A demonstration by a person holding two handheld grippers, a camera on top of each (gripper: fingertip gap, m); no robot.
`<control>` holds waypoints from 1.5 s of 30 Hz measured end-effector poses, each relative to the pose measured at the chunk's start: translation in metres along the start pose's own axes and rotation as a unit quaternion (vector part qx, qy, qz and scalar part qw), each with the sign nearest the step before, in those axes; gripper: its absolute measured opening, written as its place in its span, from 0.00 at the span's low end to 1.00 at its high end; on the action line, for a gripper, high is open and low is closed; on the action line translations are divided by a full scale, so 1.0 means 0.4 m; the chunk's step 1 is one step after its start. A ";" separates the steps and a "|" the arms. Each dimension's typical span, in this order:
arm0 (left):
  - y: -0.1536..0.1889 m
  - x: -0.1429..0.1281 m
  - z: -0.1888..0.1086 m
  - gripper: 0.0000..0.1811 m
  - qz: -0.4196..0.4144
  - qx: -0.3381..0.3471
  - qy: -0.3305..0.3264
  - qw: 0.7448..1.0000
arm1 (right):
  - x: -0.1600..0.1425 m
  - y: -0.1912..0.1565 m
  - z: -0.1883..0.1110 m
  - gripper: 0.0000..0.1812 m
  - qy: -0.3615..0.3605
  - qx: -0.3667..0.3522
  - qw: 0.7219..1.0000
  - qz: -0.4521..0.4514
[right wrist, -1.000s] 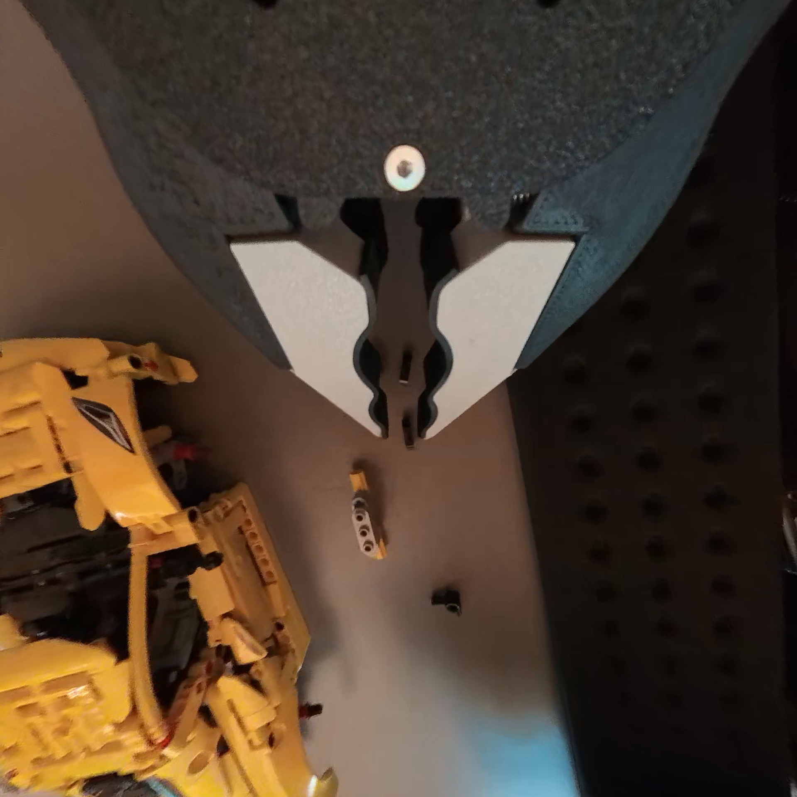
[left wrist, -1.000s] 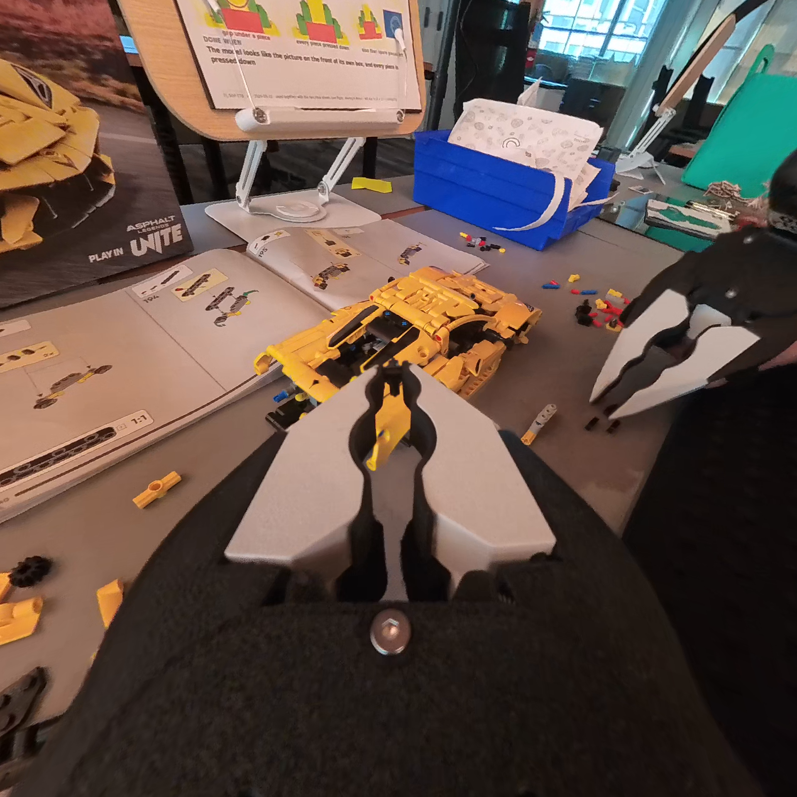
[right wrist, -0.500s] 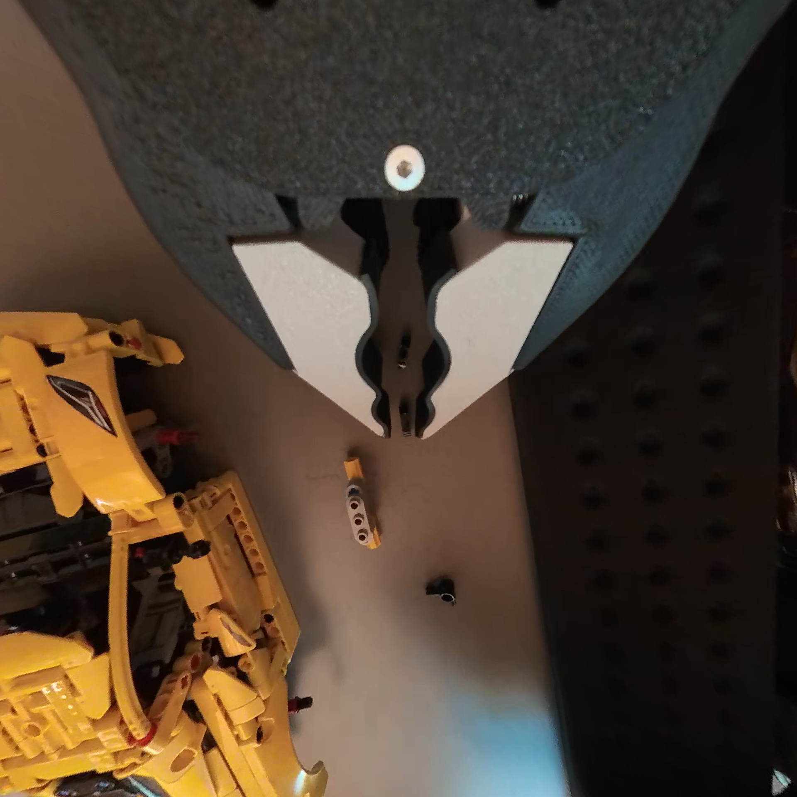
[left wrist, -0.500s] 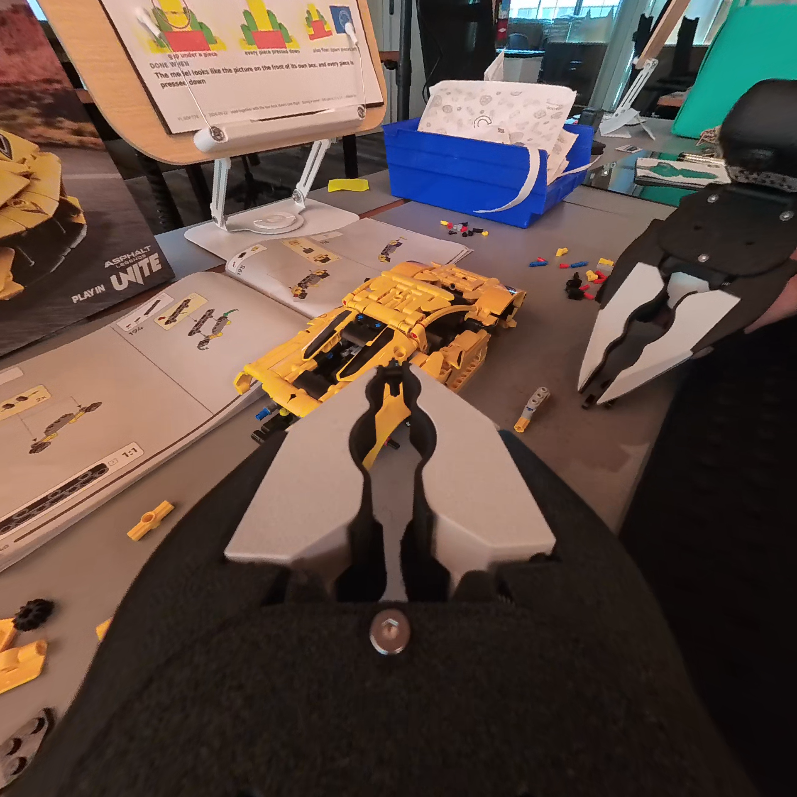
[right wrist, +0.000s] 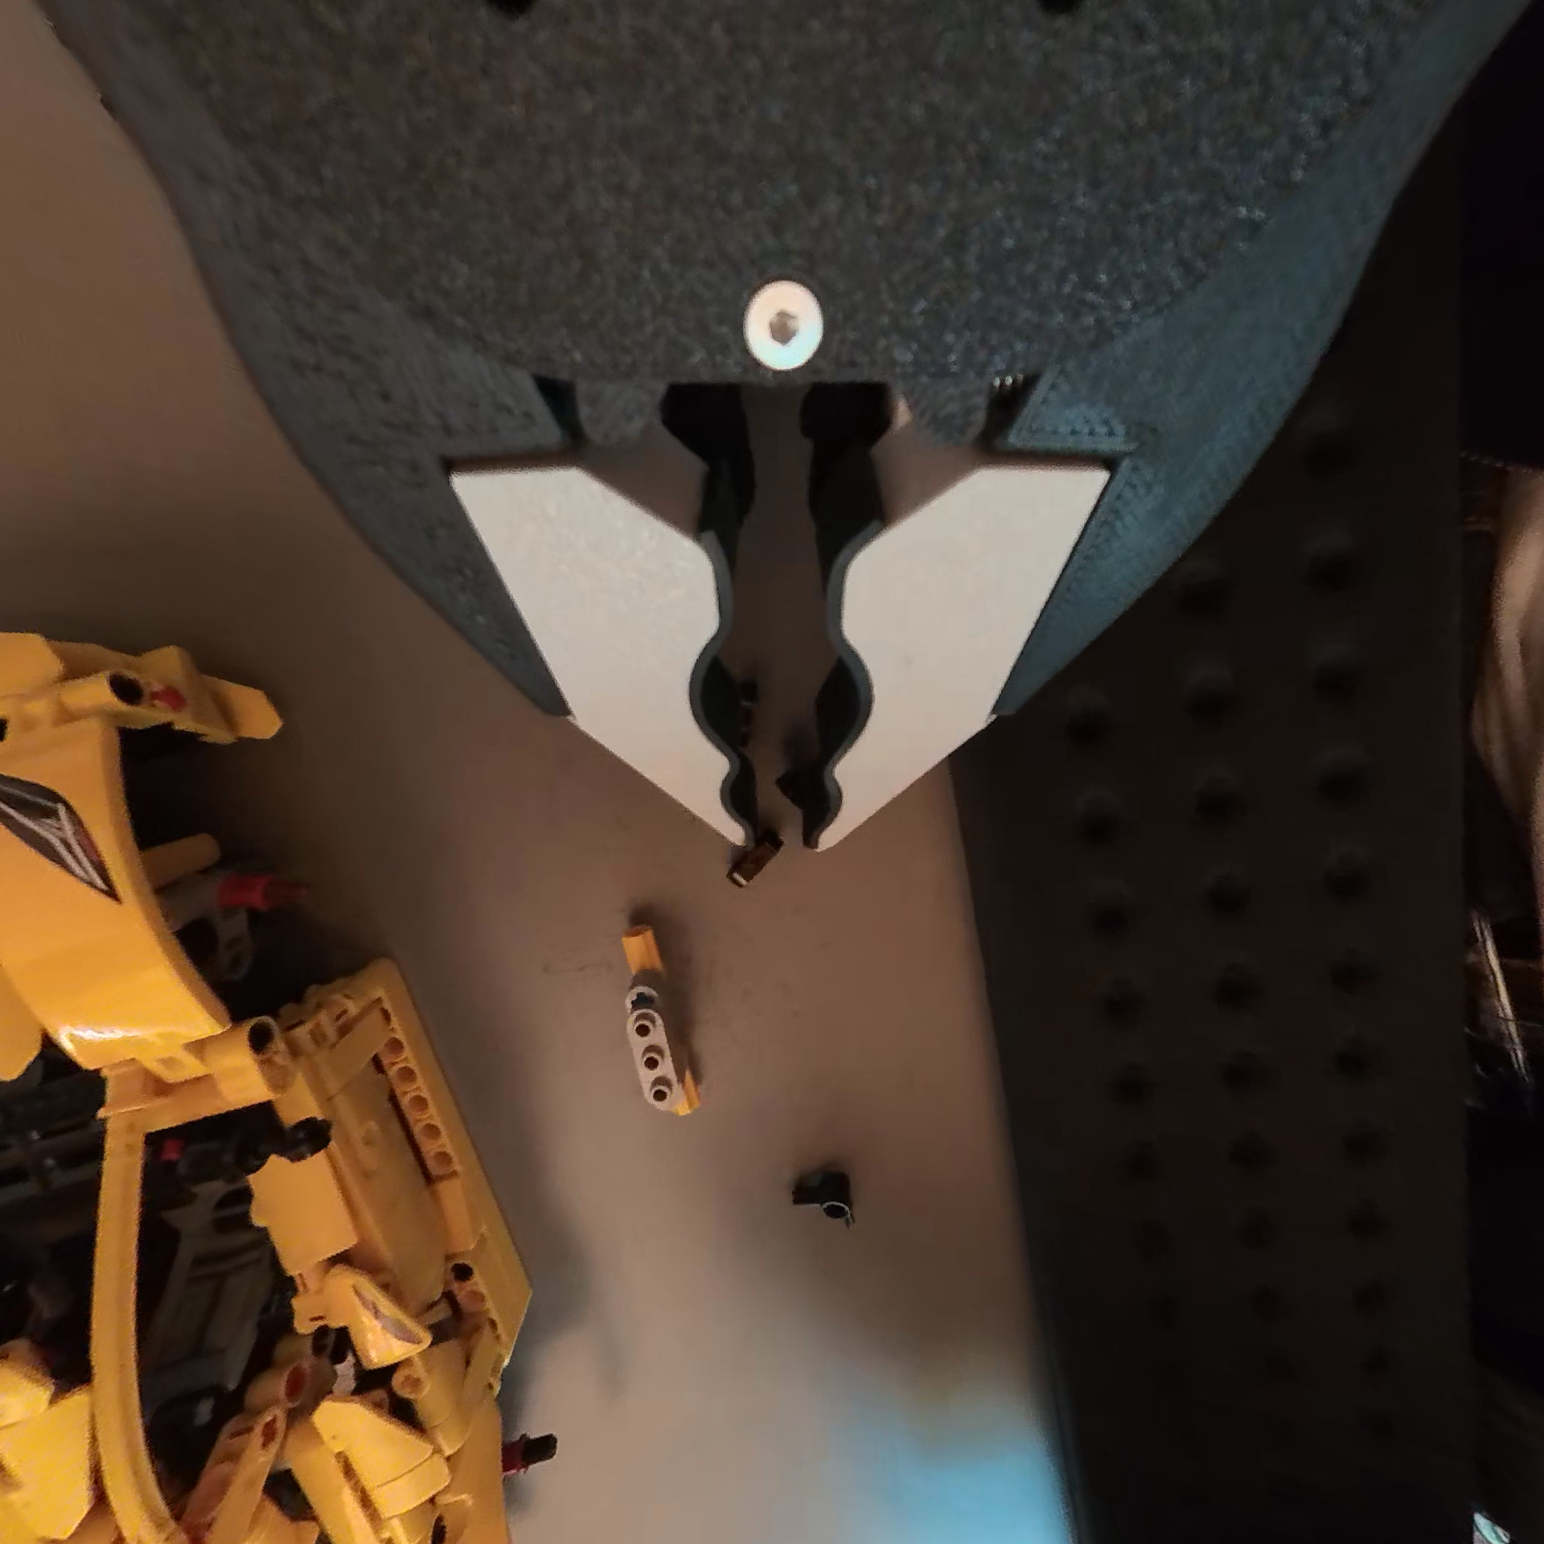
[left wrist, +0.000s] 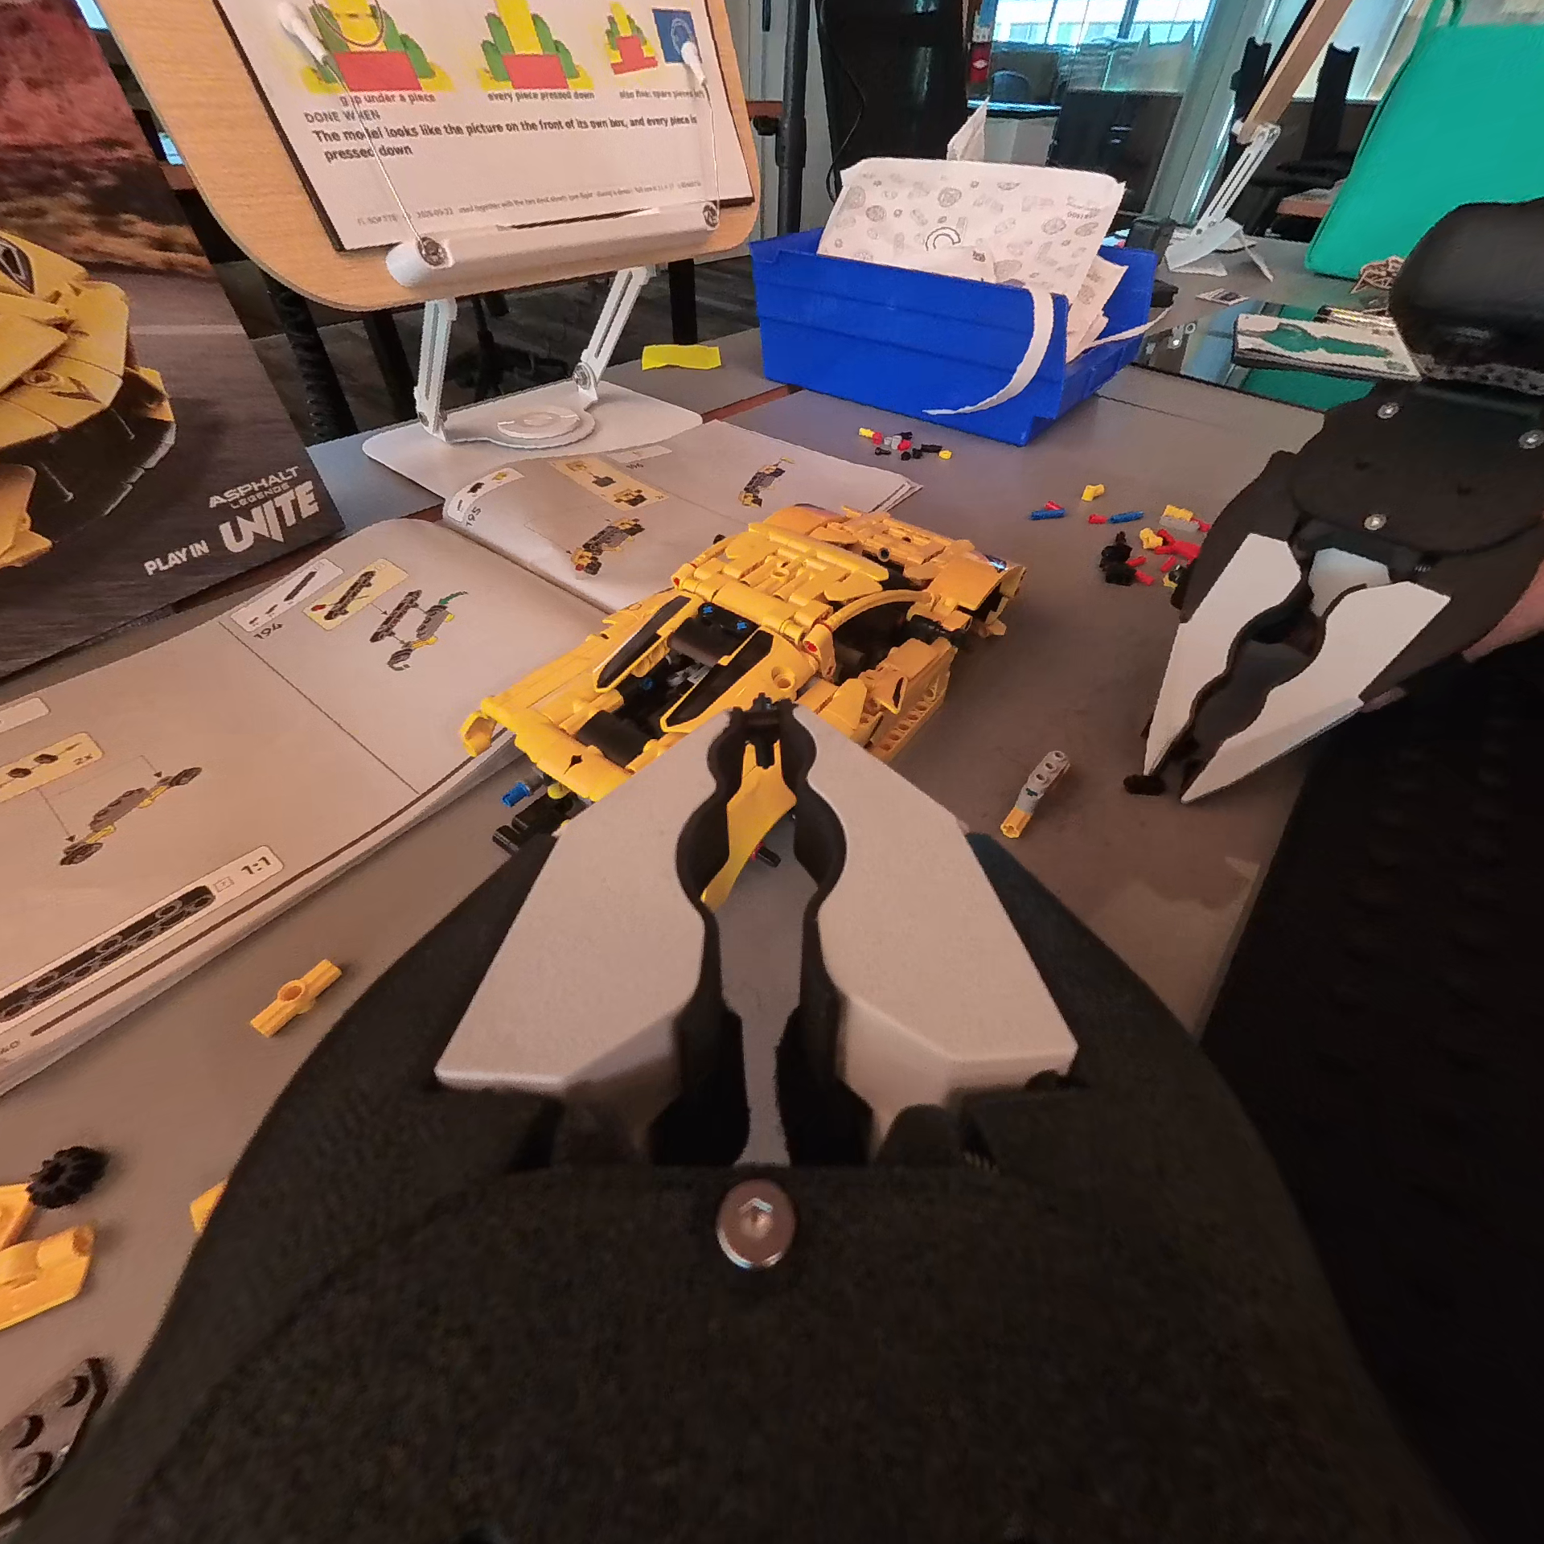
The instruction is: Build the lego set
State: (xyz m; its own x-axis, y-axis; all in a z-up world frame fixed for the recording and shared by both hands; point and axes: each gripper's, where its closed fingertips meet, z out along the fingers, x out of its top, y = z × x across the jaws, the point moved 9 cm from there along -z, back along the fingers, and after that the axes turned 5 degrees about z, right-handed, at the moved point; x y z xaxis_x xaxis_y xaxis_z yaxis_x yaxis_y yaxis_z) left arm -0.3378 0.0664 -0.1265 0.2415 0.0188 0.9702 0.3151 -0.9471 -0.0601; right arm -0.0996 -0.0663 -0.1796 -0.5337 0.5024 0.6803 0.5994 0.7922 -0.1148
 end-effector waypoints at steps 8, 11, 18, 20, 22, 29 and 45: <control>0.000 0.000 0.000 0.04 0.002 0.001 -0.001 1.000 | 0.007 0.009 0.006 0.02 -0.002 -0.012 0.999 0.044; -0.001 0.000 0.000 0.04 0.003 0.002 -0.001 1.000 | 0.019 0.009 0.012 0.02 -0.010 -0.033 0.996 0.080; -0.001 0.000 0.000 0.04 0.004 0.003 -0.001 1.000 | 0.040 -0.023 0.027 0.07 -0.021 -0.015 0.994 0.103; 0.000 -0.001 0.000 0.04 0.005 0.003 -0.001 1.000 | 0.039 -0.019 0.015 0.09 -0.024 -0.017 0.996 0.080; 0.001 -0.001 0.001 0.04 0.006 0.002 -0.002 1.000 | 0.036 -0.003 0.001 0.09 -0.027 -0.040 0.998 0.037; 0.001 -0.002 0.001 0.04 0.006 0.002 -0.003 1.000 | 0.038 0.002 0.019 0.14 -0.003 -0.054 0.999 -0.003; 0.101 0.018 0.004 0.04 0.021 -0.190 0.048 0.980 | 0.039 -0.011 0.035 0.08 0.014 -0.075 0.997 -0.012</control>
State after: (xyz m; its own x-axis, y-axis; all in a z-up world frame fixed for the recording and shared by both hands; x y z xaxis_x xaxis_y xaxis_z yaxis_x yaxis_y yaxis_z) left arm -0.3217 0.0290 -0.1222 0.1544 -0.0353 0.9874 -0.0629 -0.9977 -0.0258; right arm -0.1188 -0.0570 -0.1786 -0.5336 0.4726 0.7014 0.6704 0.7420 0.0101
